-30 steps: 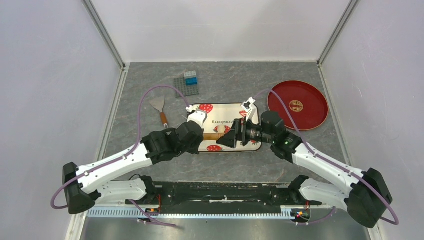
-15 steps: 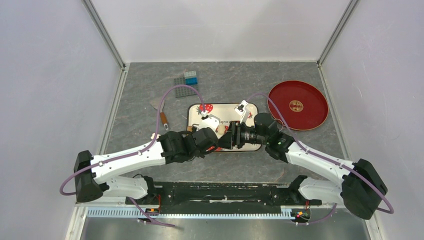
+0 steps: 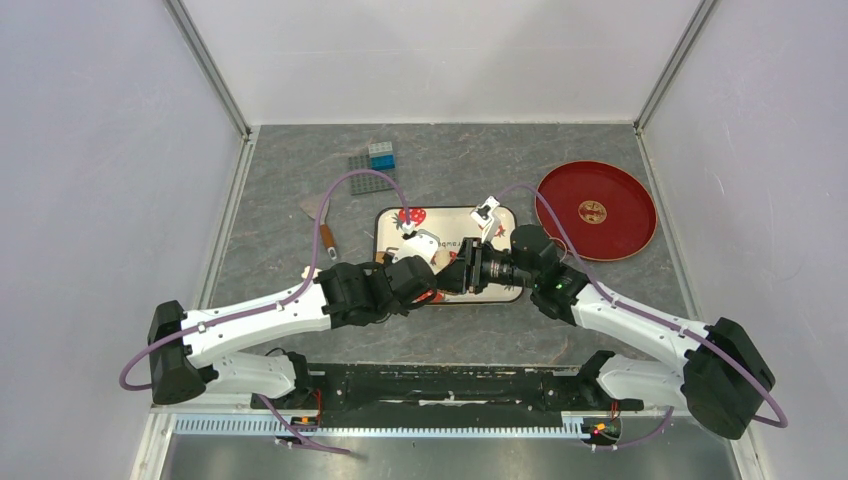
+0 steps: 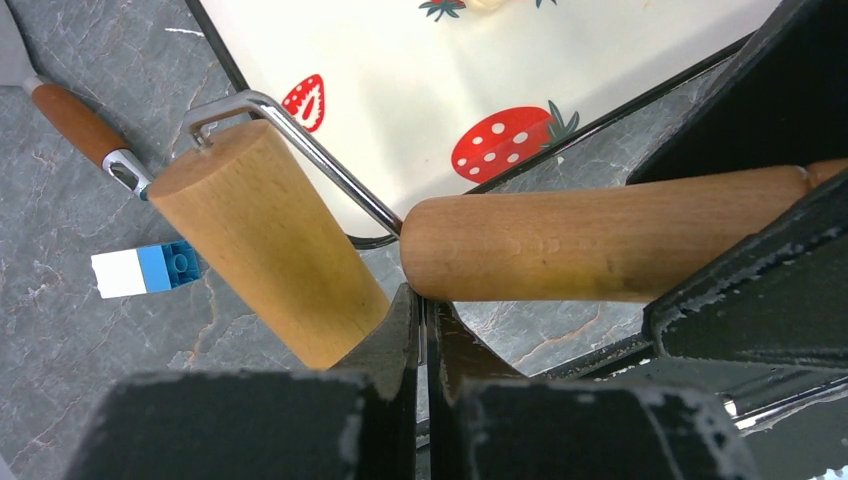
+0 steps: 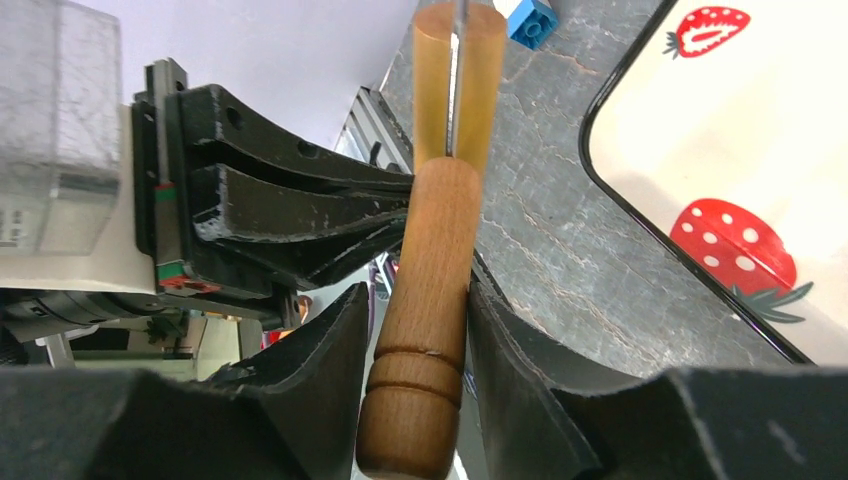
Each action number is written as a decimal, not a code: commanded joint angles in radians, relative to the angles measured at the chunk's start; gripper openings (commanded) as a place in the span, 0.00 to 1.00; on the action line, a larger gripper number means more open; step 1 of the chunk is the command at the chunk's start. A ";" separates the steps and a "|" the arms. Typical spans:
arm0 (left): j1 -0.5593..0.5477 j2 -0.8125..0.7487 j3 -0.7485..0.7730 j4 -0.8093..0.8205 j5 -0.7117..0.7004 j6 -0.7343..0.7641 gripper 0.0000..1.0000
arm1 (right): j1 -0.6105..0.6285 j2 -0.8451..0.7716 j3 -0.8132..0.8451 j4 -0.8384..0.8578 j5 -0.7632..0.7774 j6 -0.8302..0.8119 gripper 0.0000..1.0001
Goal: Roll out the dumpling wrappers from the dough
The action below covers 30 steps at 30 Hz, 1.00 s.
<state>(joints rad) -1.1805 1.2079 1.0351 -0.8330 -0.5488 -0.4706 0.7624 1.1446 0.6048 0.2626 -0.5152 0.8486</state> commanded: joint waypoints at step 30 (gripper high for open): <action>-0.021 0.020 0.068 0.032 -0.020 -0.041 0.02 | 0.034 0.025 0.031 -0.021 0.092 -0.017 0.33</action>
<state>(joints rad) -1.1904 1.2308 1.0489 -0.8364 -0.5468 -0.4812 0.7891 1.1683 0.5945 0.2428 -0.4549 0.8478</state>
